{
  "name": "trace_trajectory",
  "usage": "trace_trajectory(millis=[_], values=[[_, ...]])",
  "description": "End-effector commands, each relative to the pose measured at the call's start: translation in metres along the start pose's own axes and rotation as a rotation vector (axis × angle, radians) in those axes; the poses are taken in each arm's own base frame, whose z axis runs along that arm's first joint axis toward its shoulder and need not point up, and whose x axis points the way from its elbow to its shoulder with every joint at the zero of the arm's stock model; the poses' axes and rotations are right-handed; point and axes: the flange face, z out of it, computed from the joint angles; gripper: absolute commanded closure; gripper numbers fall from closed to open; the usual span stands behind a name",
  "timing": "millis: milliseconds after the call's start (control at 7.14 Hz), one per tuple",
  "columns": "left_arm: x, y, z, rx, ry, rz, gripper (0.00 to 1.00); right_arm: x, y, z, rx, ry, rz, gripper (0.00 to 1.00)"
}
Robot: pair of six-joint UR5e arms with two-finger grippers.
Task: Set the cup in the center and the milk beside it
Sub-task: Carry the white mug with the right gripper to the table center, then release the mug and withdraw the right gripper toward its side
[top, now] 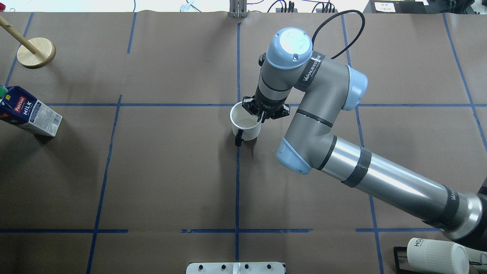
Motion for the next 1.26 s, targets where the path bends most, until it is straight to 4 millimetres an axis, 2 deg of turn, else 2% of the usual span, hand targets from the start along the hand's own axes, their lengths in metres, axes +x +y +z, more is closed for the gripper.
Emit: trace_trajectory(millis=[0,140,280,420,560,700,840,980,1120], values=[[0.004,0.001,-0.003,0.007,0.0,-0.004,0.0,-0.003,0.006,0.001,0.008,-0.013,0.031,0.01],[0.017,-0.002,-0.01,0.022,-0.003,-0.067,0.0,-0.005,0.008,-0.01,0.011,-0.033,0.023,0.0],[0.061,-0.012,-0.013,0.021,-0.012,-0.079,0.0,0.017,0.007,-0.047,0.027,-0.077,0.025,0.0],[0.099,-0.028,-0.004,0.002,-0.007,-0.075,0.0,0.066,0.003,-0.09,0.039,-0.126,0.035,0.0],[0.133,-0.06,0.011,-0.013,-0.056,-0.051,0.0,0.124,0.004,-0.112,0.034,-0.138,0.055,0.0],[0.152,-0.075,0.043,-0.06,-0.1,-0.053,0.0,0.173,0.004,-0.122,0.055,-0.122,0.042,0.0],[0.16,-0.104,0.054,-0.067,-0.099,-0.073,0.0,0.231,-0.002,-0.126,0.066,-0.082,-0.028,0.0],[0.153,-0.128,0.07,-0.092,-0.104,-0.098,0.0,0.299,-0.002,-0.141,0.059,-0.052,-0.083,0.0],[0.152,-0.15,0.082,-0.108,-0.109,-0.132,0.0,0.348,0.0,-0.152,0.044,-0.037,-0.113,0.0]])
